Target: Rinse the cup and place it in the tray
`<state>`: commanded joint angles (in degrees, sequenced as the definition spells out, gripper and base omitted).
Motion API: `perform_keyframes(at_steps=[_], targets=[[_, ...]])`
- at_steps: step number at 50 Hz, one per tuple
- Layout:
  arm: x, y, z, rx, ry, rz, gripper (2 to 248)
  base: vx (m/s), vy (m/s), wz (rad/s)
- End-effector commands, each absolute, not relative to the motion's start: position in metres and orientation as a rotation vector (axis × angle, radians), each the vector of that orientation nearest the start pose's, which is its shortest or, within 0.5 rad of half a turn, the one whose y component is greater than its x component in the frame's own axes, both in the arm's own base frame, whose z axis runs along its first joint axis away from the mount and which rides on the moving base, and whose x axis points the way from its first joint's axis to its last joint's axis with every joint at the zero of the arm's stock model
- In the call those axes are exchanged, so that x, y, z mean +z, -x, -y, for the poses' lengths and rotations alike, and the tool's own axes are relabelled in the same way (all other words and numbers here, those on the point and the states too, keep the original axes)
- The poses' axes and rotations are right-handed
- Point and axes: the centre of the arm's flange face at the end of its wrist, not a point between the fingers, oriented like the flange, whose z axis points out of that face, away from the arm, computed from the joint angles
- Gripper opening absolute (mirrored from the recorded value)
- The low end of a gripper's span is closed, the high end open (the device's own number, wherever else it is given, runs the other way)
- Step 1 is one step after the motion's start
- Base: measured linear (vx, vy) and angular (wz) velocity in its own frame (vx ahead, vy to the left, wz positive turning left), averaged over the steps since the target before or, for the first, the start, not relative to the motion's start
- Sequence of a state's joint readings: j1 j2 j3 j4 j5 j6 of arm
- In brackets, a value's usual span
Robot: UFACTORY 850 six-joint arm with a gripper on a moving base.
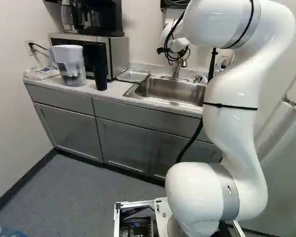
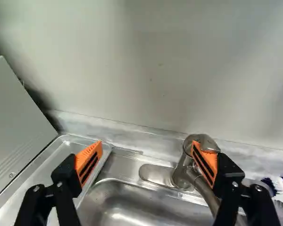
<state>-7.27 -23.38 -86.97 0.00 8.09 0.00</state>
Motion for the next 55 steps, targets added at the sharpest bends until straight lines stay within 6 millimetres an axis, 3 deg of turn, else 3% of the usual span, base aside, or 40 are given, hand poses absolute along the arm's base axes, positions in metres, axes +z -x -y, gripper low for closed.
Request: perform_keyframes(at_steps=[55], targets=[[0.6461, -0.6853, 0.0964, -2.003, 2.526, -0.177, 247, 0.000, 0.000, 0.000]])
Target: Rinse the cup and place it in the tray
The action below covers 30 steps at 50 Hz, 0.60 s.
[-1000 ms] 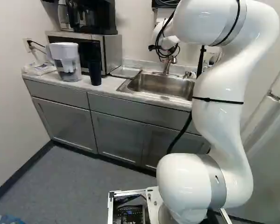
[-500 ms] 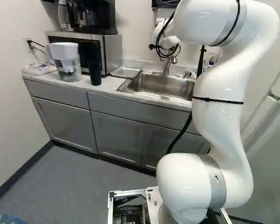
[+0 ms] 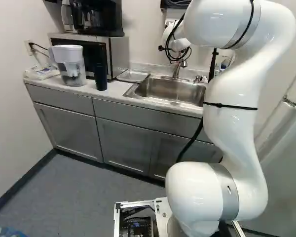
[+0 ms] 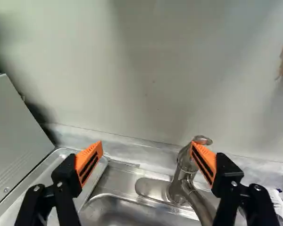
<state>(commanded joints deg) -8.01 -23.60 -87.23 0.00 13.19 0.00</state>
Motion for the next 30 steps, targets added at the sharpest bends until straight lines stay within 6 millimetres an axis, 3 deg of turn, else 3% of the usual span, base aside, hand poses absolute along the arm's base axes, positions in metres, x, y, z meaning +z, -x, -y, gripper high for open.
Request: perform_keyframes(at_steps=[30], targets=[[0.6466, -0.6854, 0.0964, -2.010, 2.520, -0.176, 247, 0.000, 0.000, 0.000]])
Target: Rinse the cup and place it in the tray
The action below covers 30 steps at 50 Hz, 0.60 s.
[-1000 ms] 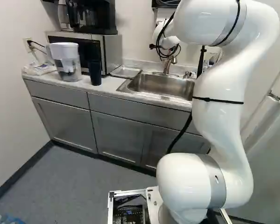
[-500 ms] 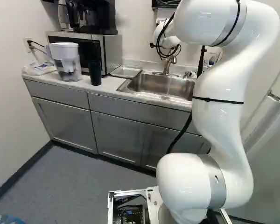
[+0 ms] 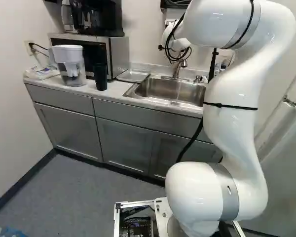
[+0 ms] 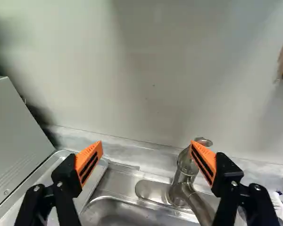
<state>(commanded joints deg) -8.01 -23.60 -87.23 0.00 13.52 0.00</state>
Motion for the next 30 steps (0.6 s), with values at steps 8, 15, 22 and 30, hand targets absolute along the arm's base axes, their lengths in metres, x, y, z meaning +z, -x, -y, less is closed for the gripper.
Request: perform_keyframes(at_steps=[8, 15, 22, 30], targets=[[0.647, -0.685, 0.096, -2.010, 2.520, -0.176, 247, 0.000, 0.000, 0.000], [0.647, -0.685, 0.095, -2.011, 2.518, -0.173, 247, 0.000, 0.000, 0.000], [0.653, -0.685, 0.092, -2.022, 2.508, -0.168, 247, 0.000, 0.000, 0.000], [0.662, -0.684, 0.088, -2.038, 2.491, -0.159, 247, 0.000, 0.000, 0.000]])
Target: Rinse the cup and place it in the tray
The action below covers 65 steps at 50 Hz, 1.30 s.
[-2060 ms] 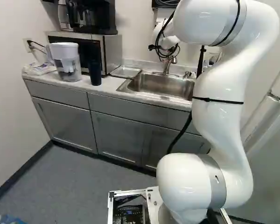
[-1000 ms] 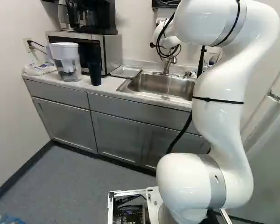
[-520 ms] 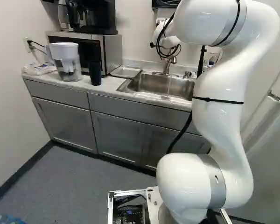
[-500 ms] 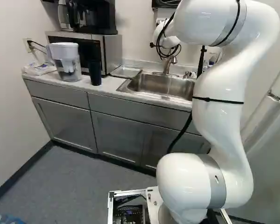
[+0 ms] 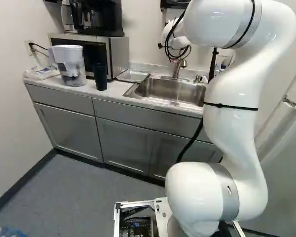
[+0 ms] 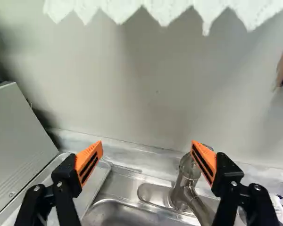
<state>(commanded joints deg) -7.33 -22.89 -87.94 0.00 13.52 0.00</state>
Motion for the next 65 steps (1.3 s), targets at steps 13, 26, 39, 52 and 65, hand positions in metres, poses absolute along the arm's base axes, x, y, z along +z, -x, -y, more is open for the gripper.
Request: perform_keyframes(at_steps=[13, 26, 39, 52, 65], targets=[[0.677, -0.682, 0.080, -2.065, 2.462, -0.143, 247, 0.000, 0.000, 0.000], [0.676, -0.677, 0.075, -2.041, 2.476, -0.136, 247, 0.000, 0.000, 0.000], [0.675, -0.666, 0.068, -1.999, 2.502, -0.128, 247, 0.000, 0.000, 0.000], [0.675, -0.650, 0.058, -1.957, 2.524, -0.112, 247, 0.000, 0.000, 0.000], [0.674, -0.632, 0.046, -1.905, 2.551, -0.093, 247, 0.000, 0.000, 0.000]])
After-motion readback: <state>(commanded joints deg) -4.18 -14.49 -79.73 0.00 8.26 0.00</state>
